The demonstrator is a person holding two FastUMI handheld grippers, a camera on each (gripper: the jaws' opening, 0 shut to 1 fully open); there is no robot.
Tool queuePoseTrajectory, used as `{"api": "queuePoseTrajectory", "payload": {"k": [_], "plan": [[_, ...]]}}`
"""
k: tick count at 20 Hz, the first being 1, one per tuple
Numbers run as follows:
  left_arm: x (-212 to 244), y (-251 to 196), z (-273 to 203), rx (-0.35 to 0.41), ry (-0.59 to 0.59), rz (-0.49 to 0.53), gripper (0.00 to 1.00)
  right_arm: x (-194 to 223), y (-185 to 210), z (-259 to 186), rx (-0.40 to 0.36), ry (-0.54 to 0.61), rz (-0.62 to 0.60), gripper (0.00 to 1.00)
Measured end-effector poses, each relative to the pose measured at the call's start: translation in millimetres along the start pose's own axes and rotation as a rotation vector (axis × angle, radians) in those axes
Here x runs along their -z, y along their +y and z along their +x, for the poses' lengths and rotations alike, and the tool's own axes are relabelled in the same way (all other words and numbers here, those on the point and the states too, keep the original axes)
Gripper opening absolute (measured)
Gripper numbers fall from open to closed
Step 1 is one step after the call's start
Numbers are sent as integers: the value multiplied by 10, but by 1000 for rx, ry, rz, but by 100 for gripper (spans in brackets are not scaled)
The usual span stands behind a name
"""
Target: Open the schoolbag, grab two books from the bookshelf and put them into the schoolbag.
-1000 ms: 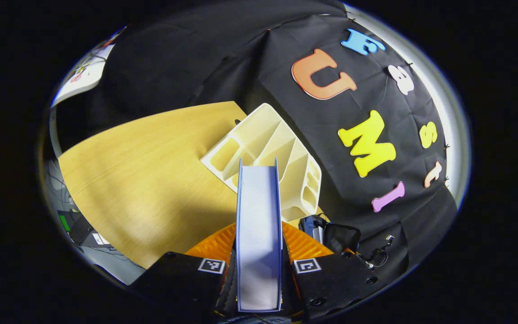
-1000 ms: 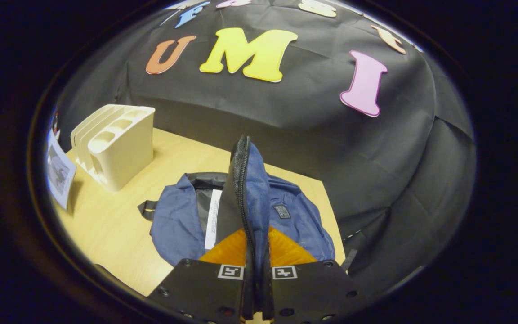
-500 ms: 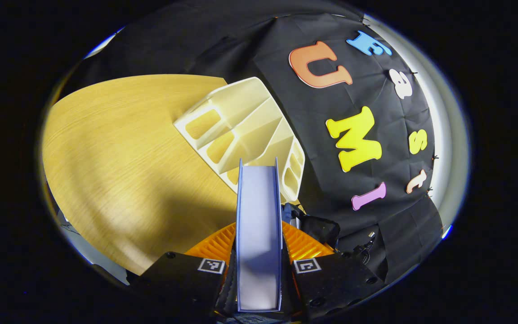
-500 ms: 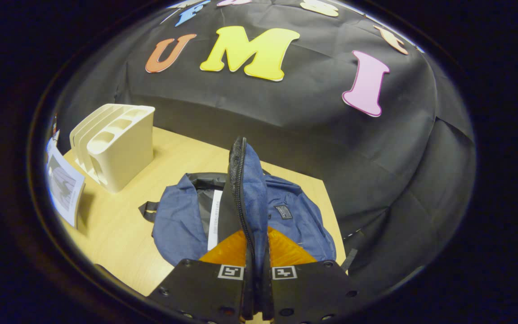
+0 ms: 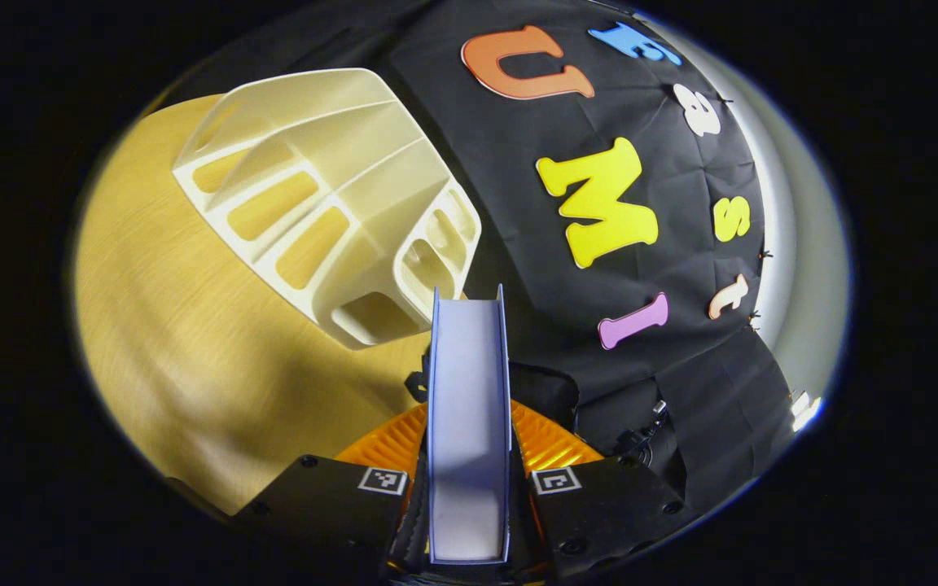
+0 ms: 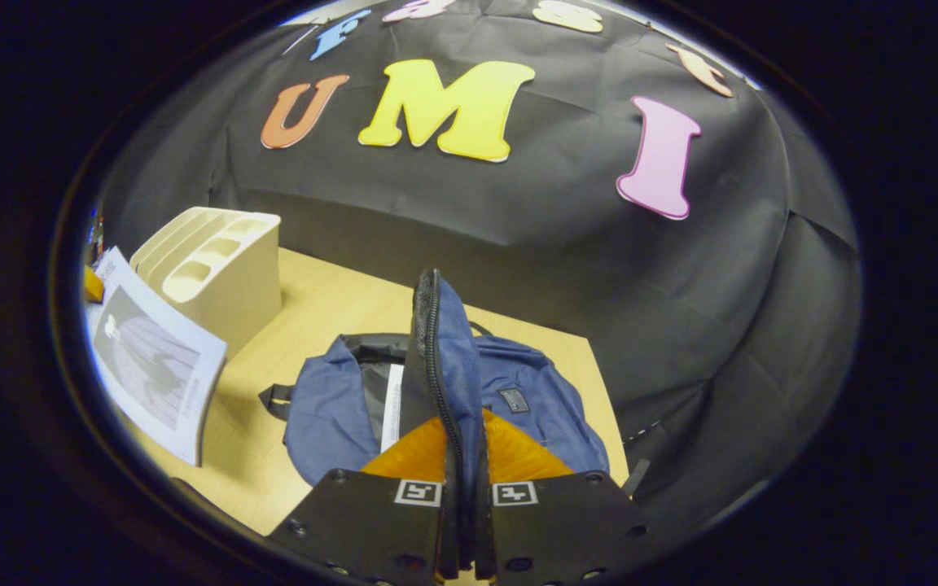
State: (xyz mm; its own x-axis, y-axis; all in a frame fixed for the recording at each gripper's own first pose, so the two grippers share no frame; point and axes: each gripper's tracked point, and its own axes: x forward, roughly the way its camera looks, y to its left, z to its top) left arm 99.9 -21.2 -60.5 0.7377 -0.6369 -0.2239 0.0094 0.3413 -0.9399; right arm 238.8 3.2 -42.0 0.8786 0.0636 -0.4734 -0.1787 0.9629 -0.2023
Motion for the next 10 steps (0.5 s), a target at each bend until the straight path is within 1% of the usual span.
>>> {"api": "queuePoseTrajectory", "payload": {"k": [2,6,10], "plan": [[26,-183,228,14,11,17,41,-83,-27,-10,-10,-17,-12,8],[189,-396,670,19,41,69,41,-287,-184,-35,2,-53,-36,8],[198,-701,1177,33,40,81,41,-489,-327,-102,7,-93,-46,8]]}}
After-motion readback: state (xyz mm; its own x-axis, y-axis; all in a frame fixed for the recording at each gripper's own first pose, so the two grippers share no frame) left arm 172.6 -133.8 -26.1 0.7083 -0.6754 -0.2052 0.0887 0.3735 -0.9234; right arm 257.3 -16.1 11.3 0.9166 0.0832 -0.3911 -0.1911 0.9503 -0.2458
